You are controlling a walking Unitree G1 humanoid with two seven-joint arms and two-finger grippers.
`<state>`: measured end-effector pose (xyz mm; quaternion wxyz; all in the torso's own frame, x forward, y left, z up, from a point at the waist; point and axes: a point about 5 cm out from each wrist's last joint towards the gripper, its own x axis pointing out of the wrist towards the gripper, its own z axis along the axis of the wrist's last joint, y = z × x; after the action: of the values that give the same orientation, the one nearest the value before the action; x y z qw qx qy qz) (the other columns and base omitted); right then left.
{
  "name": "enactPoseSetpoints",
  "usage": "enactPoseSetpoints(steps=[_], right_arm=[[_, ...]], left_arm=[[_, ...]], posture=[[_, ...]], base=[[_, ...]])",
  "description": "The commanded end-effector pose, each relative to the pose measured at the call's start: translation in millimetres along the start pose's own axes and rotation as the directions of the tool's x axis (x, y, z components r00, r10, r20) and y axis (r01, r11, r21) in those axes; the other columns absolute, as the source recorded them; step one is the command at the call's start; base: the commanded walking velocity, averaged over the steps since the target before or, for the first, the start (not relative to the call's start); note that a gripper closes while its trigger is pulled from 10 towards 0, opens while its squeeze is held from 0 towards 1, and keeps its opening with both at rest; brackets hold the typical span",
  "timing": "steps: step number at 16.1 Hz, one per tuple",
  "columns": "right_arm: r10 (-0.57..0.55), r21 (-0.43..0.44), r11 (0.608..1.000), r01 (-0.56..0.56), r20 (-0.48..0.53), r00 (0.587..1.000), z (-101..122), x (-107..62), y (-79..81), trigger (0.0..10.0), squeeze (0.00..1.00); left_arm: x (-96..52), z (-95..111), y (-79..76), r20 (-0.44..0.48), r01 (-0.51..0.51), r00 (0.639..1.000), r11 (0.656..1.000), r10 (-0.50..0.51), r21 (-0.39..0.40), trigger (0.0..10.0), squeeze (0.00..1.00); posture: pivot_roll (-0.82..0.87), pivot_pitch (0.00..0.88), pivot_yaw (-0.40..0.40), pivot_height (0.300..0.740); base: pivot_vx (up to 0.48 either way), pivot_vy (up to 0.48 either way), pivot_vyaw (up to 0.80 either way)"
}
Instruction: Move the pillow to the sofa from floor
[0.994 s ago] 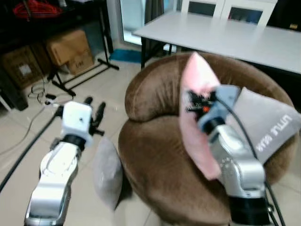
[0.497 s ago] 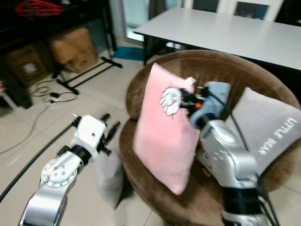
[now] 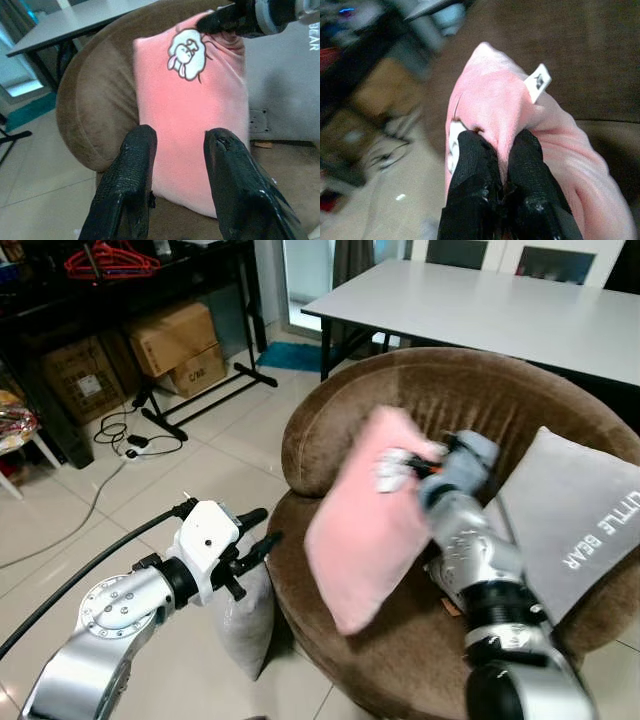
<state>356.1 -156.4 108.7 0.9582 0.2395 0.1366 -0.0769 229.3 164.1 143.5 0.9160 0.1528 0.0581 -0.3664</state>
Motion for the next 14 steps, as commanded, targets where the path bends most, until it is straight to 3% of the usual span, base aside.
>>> enactPoseSetpoints(steps=[1, 5, 7, 10, 11, 12, 14], right_arm=[[-0.1, 0.031, 0.995, 0.097, 0.122, 0.987, 26.0, 5.0, -18.0, 10.0, 0.0], [-0.17, 0.067, 0.985, 0.159, 0.227, 0.959, 47.0, 6.2, -48.4, 10.0, 0.0], [-0.176, -0.04, 0.981, 0.192, 0.254, 0.951, 48.1, 9.5, -63.4, 10.0, 0.0], [-0.147, -0.143, 0.974, 0.173, 0.181, 0.973, 28.5, 10.6, -66.5, 10.0, 0.0], [-0.154, -0.153, 0.971, 0.181, 0.173, 0.973, 23.8, 9.9, -67.3, 10.0, 0.33], [-0.17, -0.149, 0.969, 0.197, 0.177, 0.97, 20.9, 9.1, -69.6, 10.0, 1.0], [-0.186, -0.132, 0.968, 0.213, 0.193, 0.963, 21.6, 9.0, -72.7, 10.0, 1.0]], left_arm=[[-2.9, 2.0, 0.8, -0.004, 0.019, 1.0, 1.0, -0.019, 0.011, 10.0, 0.0], [-4.3, 2.7, 2.4, -0.006, 0.038, 0.999, 0.999, -0.038, 0.011, 10.0, 0.0], [-3.4, 3.4, 3.9, -0.009, 0.063, 0.998, 0.998, -0.063, 0.013, 10.0, 0.0], [-1.4, 3.2, 4.4, -0.015, 0.083, 0.996, 0.996, -0.082, 0.017, 10.0, 0.0], [-1.3, 3.1, 4.2, -0.017, 0.089, 0.996, 0.996, -0.089, 0.013, 10.0, 0.0], [-1.5, 2.9, 4.0, -0.018, 0.094, 0.995, 0.996, -0.094, 0.009, 10.0, 0.0], [-1.9, 2.8, 3.5, -0.018, 0.107, 0.994, 0.994, -0.107, -0.004, 10.0, 0.0]], posture=[[-0.03, 0.0, 0.062, 0.74], [-0.03, 0.0, 0.077, 0.74], [-0.05, 0.0, 0.091, 0.74], [-0.06, 0.0, 0.105, 0.74], [-0.06, 0.0, 0.107, 0.74], [-0.06, 0.0, 0.109, 0.74], [-0.06, 0.0, 0.112, 0.74]], base=[[0.0, 0.0, 0.0], [0.0, 0.0, 0.0], [0.0, 0.0, 0.0], [0.0, 0.0, 0.0], [0.0, 0.0, 0.0], [0.0, 0.0, 0.0], [0.0, 0.0, 0.0]])
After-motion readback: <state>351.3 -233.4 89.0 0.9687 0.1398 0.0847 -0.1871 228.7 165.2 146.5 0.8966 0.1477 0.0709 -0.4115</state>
